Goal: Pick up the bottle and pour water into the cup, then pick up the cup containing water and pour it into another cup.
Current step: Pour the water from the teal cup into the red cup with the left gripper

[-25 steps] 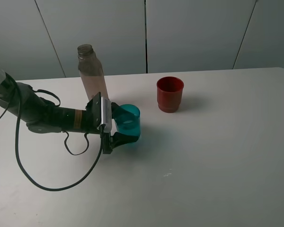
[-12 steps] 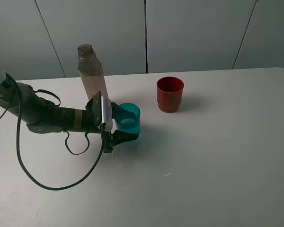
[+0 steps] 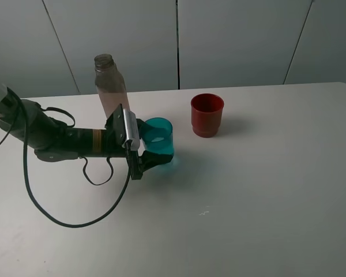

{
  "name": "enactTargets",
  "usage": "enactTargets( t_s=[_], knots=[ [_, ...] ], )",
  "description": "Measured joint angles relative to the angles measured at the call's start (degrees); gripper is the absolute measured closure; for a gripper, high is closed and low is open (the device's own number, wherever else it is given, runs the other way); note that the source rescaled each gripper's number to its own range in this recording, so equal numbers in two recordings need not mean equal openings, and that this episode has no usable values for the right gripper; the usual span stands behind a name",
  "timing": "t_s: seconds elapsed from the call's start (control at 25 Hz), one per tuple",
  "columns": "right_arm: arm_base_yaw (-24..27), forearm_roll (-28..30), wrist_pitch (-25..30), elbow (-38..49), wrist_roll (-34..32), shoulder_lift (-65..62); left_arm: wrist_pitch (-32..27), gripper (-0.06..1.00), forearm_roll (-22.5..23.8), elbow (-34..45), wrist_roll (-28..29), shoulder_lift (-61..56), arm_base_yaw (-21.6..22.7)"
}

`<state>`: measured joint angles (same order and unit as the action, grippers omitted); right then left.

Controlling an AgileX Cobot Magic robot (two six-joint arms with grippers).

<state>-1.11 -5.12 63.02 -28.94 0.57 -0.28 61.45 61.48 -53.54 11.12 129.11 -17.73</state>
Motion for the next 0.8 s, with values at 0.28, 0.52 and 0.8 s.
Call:
enactTargets(
  t_s=[0.28, 0.52, 0.8],
  knots=[
    [0.0, 0.0, 0.0, 0.0, 0.0, 0.0, 0.0, 0.76, -4.6, 0.1, 2.9, -4.5, -1.6],
    [0.0, 0.0, 0.0, 0.0, 0.0, 0.0, -2.1, 0.76, -7.7, 0.1, 5.4, -8.7, -2.6],
    [0.0, 0.0, 0.0, 0.0, 0.0, 0.0, -8.8, 0.76, -9.7, -1.9, 8.3, -11.4, -5.5]
  ],
)
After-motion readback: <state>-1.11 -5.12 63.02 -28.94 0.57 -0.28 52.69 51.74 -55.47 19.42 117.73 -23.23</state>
